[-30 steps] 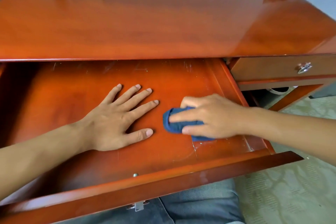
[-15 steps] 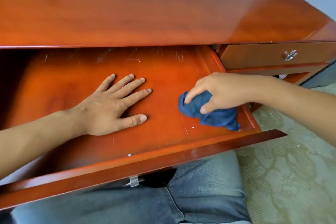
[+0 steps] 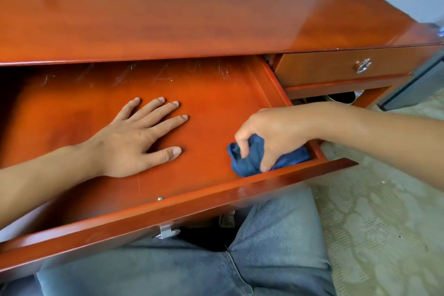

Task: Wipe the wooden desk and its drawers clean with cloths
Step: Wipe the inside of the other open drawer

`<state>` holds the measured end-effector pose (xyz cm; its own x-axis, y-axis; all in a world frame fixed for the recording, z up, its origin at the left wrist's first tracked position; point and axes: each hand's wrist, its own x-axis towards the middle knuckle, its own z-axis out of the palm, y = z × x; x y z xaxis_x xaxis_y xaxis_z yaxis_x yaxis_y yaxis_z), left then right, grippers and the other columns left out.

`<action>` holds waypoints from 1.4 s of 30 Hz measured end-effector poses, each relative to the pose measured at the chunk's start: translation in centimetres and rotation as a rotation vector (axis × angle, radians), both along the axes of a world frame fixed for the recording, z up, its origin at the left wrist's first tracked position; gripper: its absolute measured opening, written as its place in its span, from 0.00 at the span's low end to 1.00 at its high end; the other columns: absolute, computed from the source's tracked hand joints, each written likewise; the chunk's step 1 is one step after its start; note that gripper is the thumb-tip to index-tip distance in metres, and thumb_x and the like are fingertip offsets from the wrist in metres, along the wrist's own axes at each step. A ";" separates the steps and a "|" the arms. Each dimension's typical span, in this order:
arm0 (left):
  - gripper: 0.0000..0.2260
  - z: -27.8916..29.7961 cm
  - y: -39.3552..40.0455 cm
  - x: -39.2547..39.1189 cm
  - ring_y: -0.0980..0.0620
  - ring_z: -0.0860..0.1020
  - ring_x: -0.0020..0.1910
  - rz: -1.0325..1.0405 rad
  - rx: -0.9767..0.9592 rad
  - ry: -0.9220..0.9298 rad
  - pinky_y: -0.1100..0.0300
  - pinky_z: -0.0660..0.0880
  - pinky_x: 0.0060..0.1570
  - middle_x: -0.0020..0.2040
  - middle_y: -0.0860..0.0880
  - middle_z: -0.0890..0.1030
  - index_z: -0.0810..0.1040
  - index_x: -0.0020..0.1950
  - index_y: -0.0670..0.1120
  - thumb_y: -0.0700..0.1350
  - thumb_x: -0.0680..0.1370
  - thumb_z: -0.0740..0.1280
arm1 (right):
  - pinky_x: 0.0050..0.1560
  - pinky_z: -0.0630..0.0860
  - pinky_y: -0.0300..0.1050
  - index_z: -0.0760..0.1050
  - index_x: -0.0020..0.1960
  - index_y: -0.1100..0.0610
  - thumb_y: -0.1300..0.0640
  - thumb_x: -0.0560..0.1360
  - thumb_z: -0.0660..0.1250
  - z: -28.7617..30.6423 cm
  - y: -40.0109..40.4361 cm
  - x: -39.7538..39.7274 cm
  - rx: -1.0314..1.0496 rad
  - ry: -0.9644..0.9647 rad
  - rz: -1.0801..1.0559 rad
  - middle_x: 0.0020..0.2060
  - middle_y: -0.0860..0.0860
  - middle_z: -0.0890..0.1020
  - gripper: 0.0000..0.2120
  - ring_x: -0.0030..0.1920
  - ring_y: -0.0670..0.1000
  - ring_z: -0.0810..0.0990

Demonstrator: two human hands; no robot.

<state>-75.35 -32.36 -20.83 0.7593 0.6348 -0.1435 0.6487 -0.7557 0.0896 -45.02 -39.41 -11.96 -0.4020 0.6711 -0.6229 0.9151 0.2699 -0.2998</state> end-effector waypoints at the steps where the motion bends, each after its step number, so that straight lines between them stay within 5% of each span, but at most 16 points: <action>1: 0.36 0.0 0.0 0.0 0.57 0.30 0.81 0.002 -0.002 0.004 0.44 0.36 0.81 0.83 0.60 0.35 0.37 0.81 0.68 0.78 0.75 0.35 | 0.39 0.75 0.42 0.80 0.48 0.44 0.53 0.65 0.83 0.4 0.1 1.2 0.003 -0.095 -0.029 0.40 0.42 0.80 0.17 0.40 0.41 0.79; 5: 0.33 -0.3 0.0 0.0 0.59 0.31 0.81 0.004 -0.009 -0.027 0.46 0.35 0.81 0.83 0.62 0.36 0.41 0.82 0.67 0.74 0.78 0.35 | 0.42 0.76 0.49 0.74 0.48 0.46 0.53 0.66 0.81 -0.1 0.1 0.4 0.169 -0.236 0.051 0.42 0.45 0.79 0.17 0.44 0.51 0.79; 9: 0.26 -1.0 1.1 -0.3 0.63 0.47 0.82 0.081 -0.105 -0.299 0.46 0.43 0.82 0.83 0.63 0.57 0.62 0.81 0.62 0.56 0.82 0.48 | 0.51 0.76 0.51 0.79 0.61 0.44 0.48 0.73 0.75 -3.0 -1.4 -7.9 0.333 0.239 0.039 0.51 0.47 0.77 0.16 0.50 0.50 0.77; 12: 0.26 -1.1 1.5 -0.6 0.66 0.56 0.80 0.168 -0.202 -0.447 0.52 0.47 0.83 0.80 0.60 0.66 0.67 0.79 0.58 0.48 0.80 0.52 | 0.54 0.75 0.50 0.80 0.65 0.47 0.52 0.74 0.76 -4.0 -1.7 -11.3 0.289 0.372 0.148 0.53 0.49 0.76 0.19 0.53 0.51 0.76; 16: 0.29 -1.3 0.4 -0.7 0.66 0.49 0.81 0.072 -0.040 -0.301 0.55 0.44 0.81 0.82 0.60 0.60 0.64 0.82 0.57 0.62 0.81 0.46 | 0.36 0.69 0.34 0.80 0.58 0.47 0.54 0.71 0.78 -0.9 -1.7 -6.3 0.148 0.132 0.141 0.46 0.41 0.76 0.17 0.41 0.40 0.76; 21: 0.34 -1.0 -0.7 -0.7 0.63 0.38 0.81 0.040 -0.003 -0.155 0.51 0.38 0.82 0.84 0.60 0.45 0.51 0.84 0.63 0.72 0.80 0.39 | 0.38 0.77 0.47 0.68 0.51 0.43 0.59 0.70 0.76 0.3 -3.2 1.9 0.052 -0.333 -0.016 0.45 0.46 0.77 0.20 0.41 0.49 0.78; 26: 0.34 -1.0 -1.4 -0.4 0.61 0.34 0.81 0.037 0.022 -0.099 0.49 0.36 0.82 0.84 0.58 0.40 0.44 0.83 0.64 0.73 0.79 0.35 | 0.46 0.80 0.58 0.70 0.52 0.43 0.71 0.70 0.63 -1.1 0.1 2.5 0.288 -0.315 -0.055 0.46 0.47 0.75 0.23 0.46 0.54 0.78; 31: 0.34 -0.7 -1.4 -0.2 0.61 0.33 0.81 0.047 0.023 -0.082 0.49 0.35 0.81 0.84 0.58 0.39 0.44 0.83 0.65 0.73 0.78 0.34 | 0.43 0.71 0.54 0.70 0.64 0.57 0.72 0.73 0.63 -3.4 6.9 1.7 0.726 -0.352 -0.020 0.56 0.57 0.72 0.22 0.47 0.60 0.73; 37: 0.33 -0.4 -1.1 -0.4 0.63 0.33 0.80 0.048 0.008 -0.078 0.53 0.34 0.81 0.84 0.61 0.38 0.44 0.82 0.68 0.74 0.77 0.35 | 0.42 0.69 0.49 0.72 0.63 0.53 0.68 0.75 0.67 -2.9 3.5 2.8 0.643 -0.201 0.030 0.52 0.51 0.73 0.19 0.46 0.57 0.77; 42: 0.33 -0.5 -1.5 -0.4 0.61 0.33 0.81 0.045 0.010 -0.074 0.52 0.33 0.81 0.84 0.60 0.38 0.42 0.82 0.68 0.75 0.77 0.34 | 0.46 0.77 0.50 0.73 0.52 0.43 0.50 0.71 0.76 -0.3 -5.6 3.7 0.207 -0.169 -0.012 0.47 0.43 0.79 0.15 0.45 0.47 0.78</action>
